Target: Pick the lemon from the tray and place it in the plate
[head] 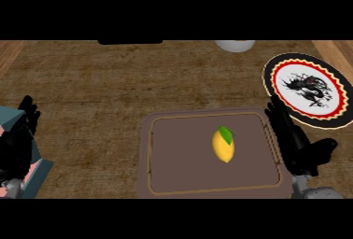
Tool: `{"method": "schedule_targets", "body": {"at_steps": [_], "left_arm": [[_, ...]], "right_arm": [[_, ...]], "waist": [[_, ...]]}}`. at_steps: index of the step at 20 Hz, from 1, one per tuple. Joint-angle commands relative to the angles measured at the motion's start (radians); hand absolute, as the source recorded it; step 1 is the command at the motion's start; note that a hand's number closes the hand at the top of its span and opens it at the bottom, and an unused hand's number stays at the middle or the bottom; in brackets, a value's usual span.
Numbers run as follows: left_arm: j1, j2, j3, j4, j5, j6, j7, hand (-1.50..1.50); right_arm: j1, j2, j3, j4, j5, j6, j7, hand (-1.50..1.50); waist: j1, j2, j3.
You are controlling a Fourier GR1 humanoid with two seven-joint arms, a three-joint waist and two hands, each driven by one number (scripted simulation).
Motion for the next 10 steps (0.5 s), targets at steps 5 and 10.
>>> {"method": "schedule_targets", "body": {"at_steps": [5, 10], "left_arm": [[0.041, -0.111, -0.117, 0.055, 0.077, -0.125, 0.050, 0.00], [0.012, -0.191, -0.177, 0.041, 0.116, -0.160, 0.096, 0.00]], "right_arm": [[-0.279, -0.185, -0.163, -0.113, -0.069, 0.140, -0.002, 1.50], [-0.275, -0.240, -0.206, -0.015, 0.191, -0.095, -0.021, -1.50]], "waist": [[0.023, 0.049, -0.007], [0.012, 0.053, -0.006]]}}
